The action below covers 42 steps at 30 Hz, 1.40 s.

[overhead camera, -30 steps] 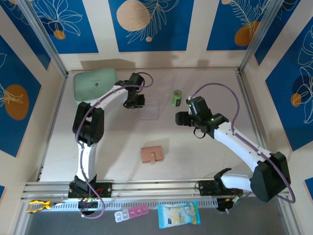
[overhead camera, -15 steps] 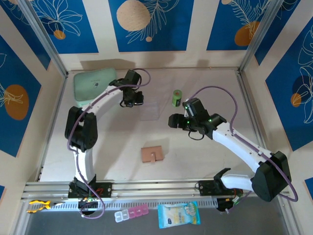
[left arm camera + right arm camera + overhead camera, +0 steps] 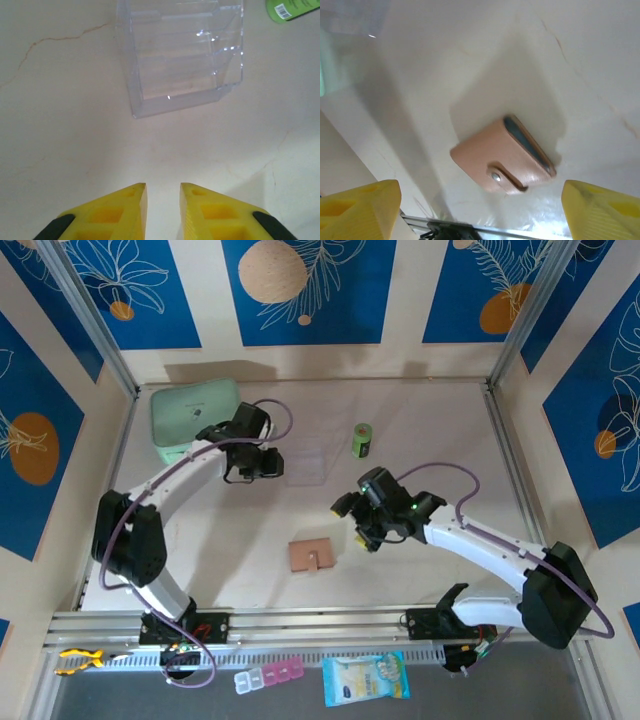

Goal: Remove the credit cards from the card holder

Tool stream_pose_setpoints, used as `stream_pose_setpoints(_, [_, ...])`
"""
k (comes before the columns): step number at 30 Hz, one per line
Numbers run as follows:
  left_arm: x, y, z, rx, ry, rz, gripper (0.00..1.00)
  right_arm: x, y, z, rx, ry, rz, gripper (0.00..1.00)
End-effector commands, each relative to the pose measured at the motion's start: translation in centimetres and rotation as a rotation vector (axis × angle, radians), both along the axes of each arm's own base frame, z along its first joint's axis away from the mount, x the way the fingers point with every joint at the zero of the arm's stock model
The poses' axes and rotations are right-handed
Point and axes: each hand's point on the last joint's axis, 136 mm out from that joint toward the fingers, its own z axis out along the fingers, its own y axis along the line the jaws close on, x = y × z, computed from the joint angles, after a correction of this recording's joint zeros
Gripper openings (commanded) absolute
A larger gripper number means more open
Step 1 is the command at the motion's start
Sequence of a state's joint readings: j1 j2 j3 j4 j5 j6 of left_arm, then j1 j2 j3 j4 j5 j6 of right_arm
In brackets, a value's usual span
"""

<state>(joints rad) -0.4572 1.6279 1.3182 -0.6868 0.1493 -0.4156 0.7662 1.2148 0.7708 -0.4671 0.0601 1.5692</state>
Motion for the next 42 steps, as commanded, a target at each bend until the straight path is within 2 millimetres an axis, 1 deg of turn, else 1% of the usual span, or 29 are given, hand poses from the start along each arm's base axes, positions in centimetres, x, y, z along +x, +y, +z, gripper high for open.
stream_pose_setpoints(1, [-1.7, 1.7, 1.4, 0.04, -0.014, -0.047, 0.25, -1.7, 0.8, -1.3, 0.04, 0.165, -0.207, 0.85])
stream_pose_setpoints(4, [-2.4, 3.1, 2.6, 0.079, -0.031, -0.066, 0.28, -2.5, 1.7, -2.2, 0.022, 0.21, -0.257, 0.89])
stream_pose_setpoints(7, [-2.7, 4.6, 3.6, 0.132, -0.058, -0.085, 0.29, -2.7, 3.1, -2.8, 0.02, 0.236, -0.273, 0.93])
stream_pose_setpoints(9, [-2.6, 5.8, 4.1, 0.164, -0.086, -0.087, 0.29, -2.8, 4.2, -3.5, 0.018, 0.266, -0.277, 0.96])
stream_pose_setpoints(11, [-2.3, 6.7, 4.0, 0.182, -0.109, -0.081, 0.29, -3.1, 5.0, -4.1, 0.005, 0.313, -0.279, 0.97])
stream_pose_setpoints(13, [-2.0, 7.4, 3.4, 0.179, -0.117, -0.053, 0.28, -3.3, 5.8, -4.7, -0.002, 0.332, -0.278, 0.99])
stream_pose_setpoints(14, [-2.0, 7.4, 3.0, 0.164, -0.11, -0.039, 0.28, -3.4, 6.1, -5.0, -0.004, 0.341, -0.286, 1.0])
stream_pose_setpoints(18, [-2.5, 6.9, 1.7, 0.118, -0.082, -0.028, 0.29, -3.7, 6.8, -5.9, -0.005, 0.37, -0.313, 0.99])
stream_pose_setpoints(21, [-2.7, 6.9, 1.4, 0.11, -0.082, -0.024, 0.29, -3.7, 7.1, -6.2, -0.011, 0.383, -0.324, 0.99])
stream_pose_setpoints(24, [-2.7, 7.2, 1.4, 0.125, -0.092, -0.029, 0.28, -3.5, 7.8, -6.2, -0.011, 0.389, -0.323, 0.99])
stream_pose_setpoints(28, [-2.9, 6.9, 0.7, 0.119, -0.08, -0.057, 0.28, -3.3, 8.6, -6.6, -0.014, 0.41, -0.334, 0.99])
stream_pose_setpoints(32, [-3.0, 6.5, 0.5, 0.105, -0.066, -0.068, 0.28, -3.4, 8.5, -7.2, -0.032, 0.429, -0.354, 0.99])
stream_pose_setpoints(34, [-2.9, 6.7, 0.6, 0.116, -0.073, -0.063, 0.28, -3.6, 8.0, -7.3, -0.053, 0.437, -0.363, 0.99])
stream_pose_setpoints(39, [-3.0, 7.0, 0.6, 0.127, -0.077, -0.062, 0.29, -4.1, 5.8, -7.6, -0.123, 0.444, -0.393, 0.99])
stream_pose_setpoints(42, [-3.0, 6.9, 0.6, 0.124, -0.076, -0.063, 0.29, -3.8, 4.8, -7.7, -0.142, 0.437, -0.403, 1.0])
